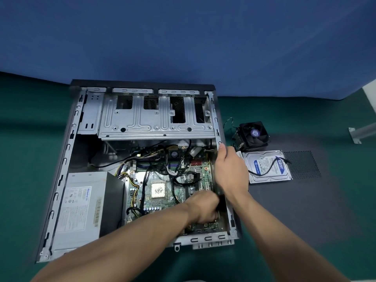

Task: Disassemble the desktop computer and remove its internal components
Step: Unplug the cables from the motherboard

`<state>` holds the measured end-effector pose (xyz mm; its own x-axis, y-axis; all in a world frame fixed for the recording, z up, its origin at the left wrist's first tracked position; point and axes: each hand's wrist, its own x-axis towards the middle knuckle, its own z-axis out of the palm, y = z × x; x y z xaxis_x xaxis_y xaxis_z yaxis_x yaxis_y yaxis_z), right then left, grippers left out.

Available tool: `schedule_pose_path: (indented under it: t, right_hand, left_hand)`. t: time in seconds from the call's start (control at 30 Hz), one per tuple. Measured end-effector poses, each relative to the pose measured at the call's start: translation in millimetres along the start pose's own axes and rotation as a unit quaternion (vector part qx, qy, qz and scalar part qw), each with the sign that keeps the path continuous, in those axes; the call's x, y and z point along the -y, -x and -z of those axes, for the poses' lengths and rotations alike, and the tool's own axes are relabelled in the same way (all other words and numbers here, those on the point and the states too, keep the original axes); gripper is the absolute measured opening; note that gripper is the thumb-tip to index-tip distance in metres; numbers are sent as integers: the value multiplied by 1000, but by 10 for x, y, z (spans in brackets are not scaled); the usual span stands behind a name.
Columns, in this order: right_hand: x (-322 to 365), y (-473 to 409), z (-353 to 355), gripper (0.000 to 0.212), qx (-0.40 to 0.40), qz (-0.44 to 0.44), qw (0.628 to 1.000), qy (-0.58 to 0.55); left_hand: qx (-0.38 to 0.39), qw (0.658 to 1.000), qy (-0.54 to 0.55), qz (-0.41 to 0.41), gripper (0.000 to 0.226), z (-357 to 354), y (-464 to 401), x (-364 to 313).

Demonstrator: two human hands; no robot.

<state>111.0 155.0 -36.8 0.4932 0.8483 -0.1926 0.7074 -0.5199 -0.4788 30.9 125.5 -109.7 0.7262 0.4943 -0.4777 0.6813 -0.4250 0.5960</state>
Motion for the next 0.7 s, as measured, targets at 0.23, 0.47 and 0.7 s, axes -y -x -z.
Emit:
schedule_pose_path:
  t: [0.23, 0.47, 0.7]
  right_hand:
    - [-9, -1, 1, 46, 5, 4, 1000, -12]
    - [-8, 4, 6, 46, -3, 5, 1000, -14]
    - [-14, -6, 2, 46, -2, 3, 1000, -16]
  left_hand:
    - [11, 998, 56, 27, 15, 60, -67, 7]
    - [12, 1000, -21, 9, 11, -3, -51, -16]
    - [12, 1000, 16, 12, 9, 76, -40, -34]
